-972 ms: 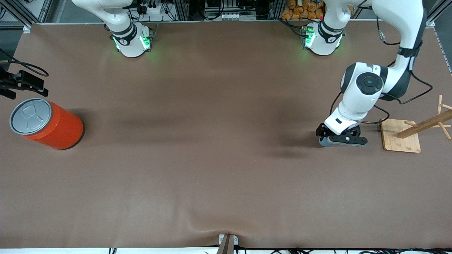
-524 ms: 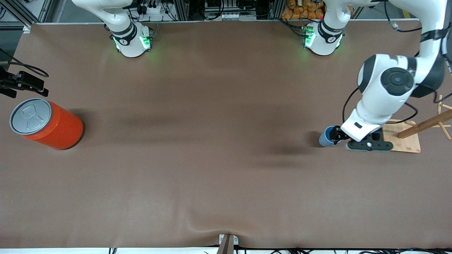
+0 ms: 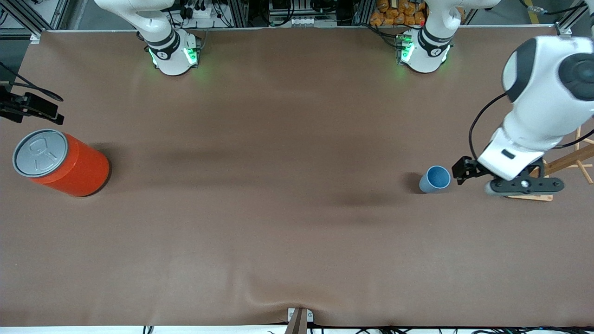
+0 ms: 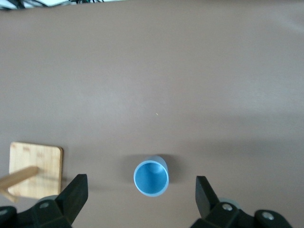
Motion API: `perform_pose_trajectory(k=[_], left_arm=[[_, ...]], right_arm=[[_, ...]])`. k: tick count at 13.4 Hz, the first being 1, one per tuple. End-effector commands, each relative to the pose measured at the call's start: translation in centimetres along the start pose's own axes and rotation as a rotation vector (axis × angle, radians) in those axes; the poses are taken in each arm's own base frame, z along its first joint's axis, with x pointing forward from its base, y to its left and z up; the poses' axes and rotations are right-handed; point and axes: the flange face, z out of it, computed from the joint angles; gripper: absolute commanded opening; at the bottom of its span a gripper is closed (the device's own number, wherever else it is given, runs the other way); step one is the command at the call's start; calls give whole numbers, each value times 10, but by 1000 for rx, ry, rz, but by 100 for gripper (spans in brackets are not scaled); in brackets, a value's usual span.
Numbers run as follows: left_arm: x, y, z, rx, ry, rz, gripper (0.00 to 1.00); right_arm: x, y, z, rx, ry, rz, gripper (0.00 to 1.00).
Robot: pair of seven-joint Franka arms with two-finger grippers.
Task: Flip cup
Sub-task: 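Open the left gripper and lift it off the cup rim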
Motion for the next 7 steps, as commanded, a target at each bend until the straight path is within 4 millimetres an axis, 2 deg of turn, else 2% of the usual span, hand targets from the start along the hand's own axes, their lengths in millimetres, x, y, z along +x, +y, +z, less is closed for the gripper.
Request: perform_pose_trajectory(k=[1, 4, 7], left_arm=[[-6, -21, -26, -41, -36, -55, 100], [-9, -29, -32, -37, -44, -49, 100], [-9, -33, -32, -39, -44, -43, 100]], right_arm=[[-2, 2, -12, 24, 43, 13, 100], [0, -5, -12, 23, 55, -2, 100], [0, -2, -12, 24, 54, 4, 100]])
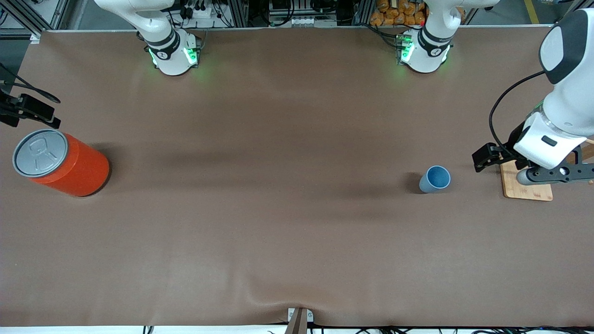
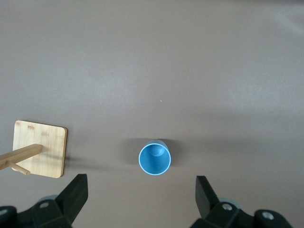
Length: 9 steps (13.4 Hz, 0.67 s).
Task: Flip cup
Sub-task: 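Open the left gripper and lift it off the cup rim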
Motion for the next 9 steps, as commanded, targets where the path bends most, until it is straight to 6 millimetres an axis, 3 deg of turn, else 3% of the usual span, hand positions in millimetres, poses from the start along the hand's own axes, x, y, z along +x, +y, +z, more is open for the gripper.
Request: perform_pose_trajectory(k=[1, 6, 9], left_arm=[[-4, -2, -8, -15, -7, 11, 100], [-6, -5, -10, -13, -14, 17, 100], [-5, -23, -14, -14, -9, -6, 100]], right_arm=[[-4, 2, -6, 18, 6, 11, 100], [-7, 3, -8, 17, 7, -18, 100], [-37, 7, -10, 17, 12, -20, 100]])
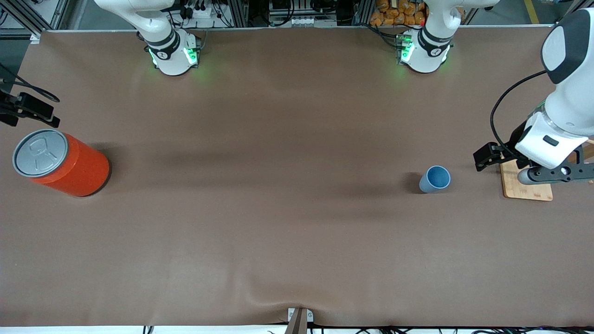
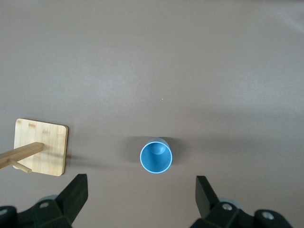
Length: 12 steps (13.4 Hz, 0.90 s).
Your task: Flip cup
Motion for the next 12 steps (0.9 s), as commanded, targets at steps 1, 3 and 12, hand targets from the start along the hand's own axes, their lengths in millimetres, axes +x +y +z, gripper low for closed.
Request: perform_pose_trajectory(k=[1, 3, 12], left_arm=[[-5, -23, -16, -25, -2, 20, 100], [-15, -28, -29, -30, -13, 44, 100], [-70, -37, -91, -40, -54, 35, 100]], right_arm=[[-34, 5, -1, 17, 28, -8, 100], [-35, 6, -1, 18, 31, -5, 100], [-25, -1, 5, 27, 23, -8, 100]])
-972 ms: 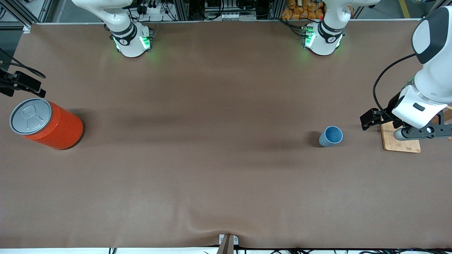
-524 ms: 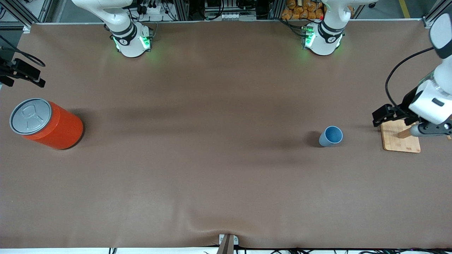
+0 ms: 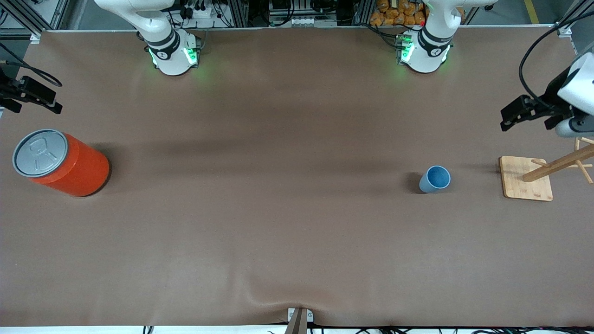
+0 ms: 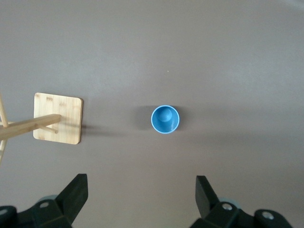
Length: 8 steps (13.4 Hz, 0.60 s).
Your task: Flip cup
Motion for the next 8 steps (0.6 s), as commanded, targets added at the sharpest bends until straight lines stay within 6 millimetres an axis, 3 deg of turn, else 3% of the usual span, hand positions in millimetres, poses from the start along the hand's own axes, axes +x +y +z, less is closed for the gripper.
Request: perform_pose_trajectory(k=[1, 4, 6, 8], left_arm=[[-25, -8, -15, -19, -11, 0, 100], [-44, -22, -16, -16, -35, -19, 100], [-32, -22, -6, -15, -33, 8, 100], [-28, -40, -6, -25, -28, -12, 100]], right_arm=[[6, -3, 2, 12, 7, -11, 100], [26, -4, 4, 2, 11, -13, 100], [27, -4, 4, 2, 11, -12, 100], [27, -2, 4, 3, 11, -9, 100]])
